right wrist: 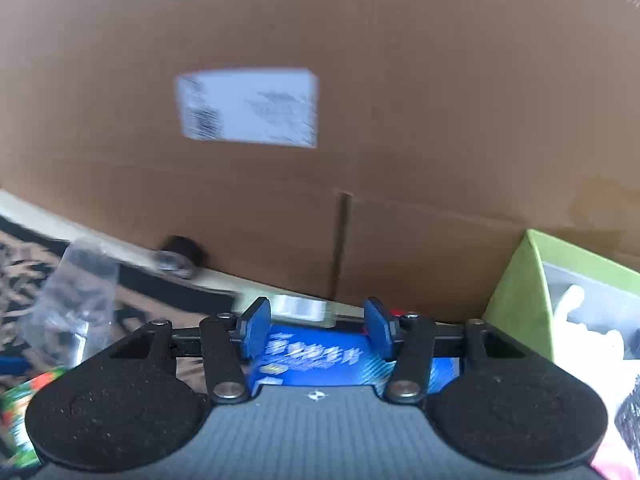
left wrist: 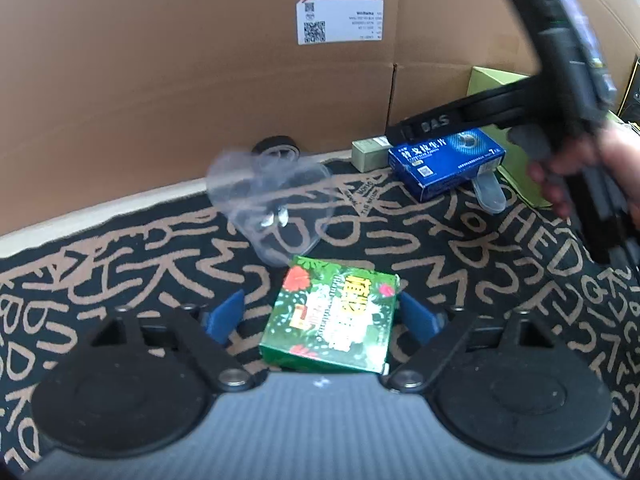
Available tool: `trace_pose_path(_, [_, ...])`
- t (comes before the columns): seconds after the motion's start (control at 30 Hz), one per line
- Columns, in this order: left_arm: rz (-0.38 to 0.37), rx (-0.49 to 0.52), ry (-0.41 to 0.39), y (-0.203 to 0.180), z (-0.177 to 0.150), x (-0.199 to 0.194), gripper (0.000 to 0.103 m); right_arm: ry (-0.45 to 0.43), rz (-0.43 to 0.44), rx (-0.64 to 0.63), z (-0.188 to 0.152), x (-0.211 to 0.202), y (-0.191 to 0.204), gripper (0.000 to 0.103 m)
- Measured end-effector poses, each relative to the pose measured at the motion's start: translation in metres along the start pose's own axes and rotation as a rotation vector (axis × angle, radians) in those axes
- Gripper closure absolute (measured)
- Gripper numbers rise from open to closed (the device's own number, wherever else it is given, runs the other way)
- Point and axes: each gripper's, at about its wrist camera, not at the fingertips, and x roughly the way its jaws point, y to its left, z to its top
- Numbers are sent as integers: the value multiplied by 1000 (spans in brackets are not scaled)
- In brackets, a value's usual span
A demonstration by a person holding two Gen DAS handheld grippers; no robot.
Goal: Organize objects
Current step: 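Grasp the green box with left tool while right grasps blue medicine box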
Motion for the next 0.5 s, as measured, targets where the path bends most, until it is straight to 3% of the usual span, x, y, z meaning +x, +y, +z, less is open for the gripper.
trace_pose_path(0.13, [-5, 8, -10, 3, 2, 3, 15, 86, 106, 72, -6, -11, -9, 38])
trace_pose_path(0.3, [-21, -5, 9, 3, -3, 2, 20, 206, 306, 134, -32, -39, -2, 37])
trace_pose_path(0.5, [-13, 13, 26, -4, -14, -7, 27, 176, 350, 85, -69, -79, 7, 27])
